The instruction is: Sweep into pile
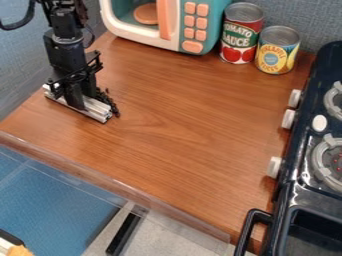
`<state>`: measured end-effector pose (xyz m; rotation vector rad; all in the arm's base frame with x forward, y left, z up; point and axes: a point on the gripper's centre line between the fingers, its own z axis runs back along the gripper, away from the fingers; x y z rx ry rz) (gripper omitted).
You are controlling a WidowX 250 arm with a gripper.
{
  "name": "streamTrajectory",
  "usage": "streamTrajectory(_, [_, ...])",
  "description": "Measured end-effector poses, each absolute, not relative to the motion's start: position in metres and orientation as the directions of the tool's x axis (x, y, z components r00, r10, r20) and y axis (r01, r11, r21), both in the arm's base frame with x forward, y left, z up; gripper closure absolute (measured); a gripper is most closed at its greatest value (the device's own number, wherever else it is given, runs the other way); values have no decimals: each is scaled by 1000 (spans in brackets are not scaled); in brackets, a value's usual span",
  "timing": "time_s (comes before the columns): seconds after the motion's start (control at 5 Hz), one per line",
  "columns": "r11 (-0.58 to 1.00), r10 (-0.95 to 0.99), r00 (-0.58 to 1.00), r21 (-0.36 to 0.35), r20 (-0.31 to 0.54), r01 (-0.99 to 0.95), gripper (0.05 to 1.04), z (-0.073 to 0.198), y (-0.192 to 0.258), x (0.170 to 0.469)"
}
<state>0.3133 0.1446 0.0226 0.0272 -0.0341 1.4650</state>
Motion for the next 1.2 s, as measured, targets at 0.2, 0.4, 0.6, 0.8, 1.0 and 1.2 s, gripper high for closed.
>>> streamTrajectory(0.2, [112,993,111,-7,42,-994,738,22,140,317])
streamTrajectory(0.4, [107,993,107,-9,45,-994,738,22,138,319])
streamTrajectory(0.6, [87,995,87,-2,48,-996,738,22,139,318])
streamTrajectory(0.8, [69,997,70,25,35,-997,738,23,136,311])
streamTrajectory(1.0, [39,997,40,14,70,-999,738,46,131,308])
streamTrajectory(1.2, [28,996,31,42,87,-999,738,52,124,303])
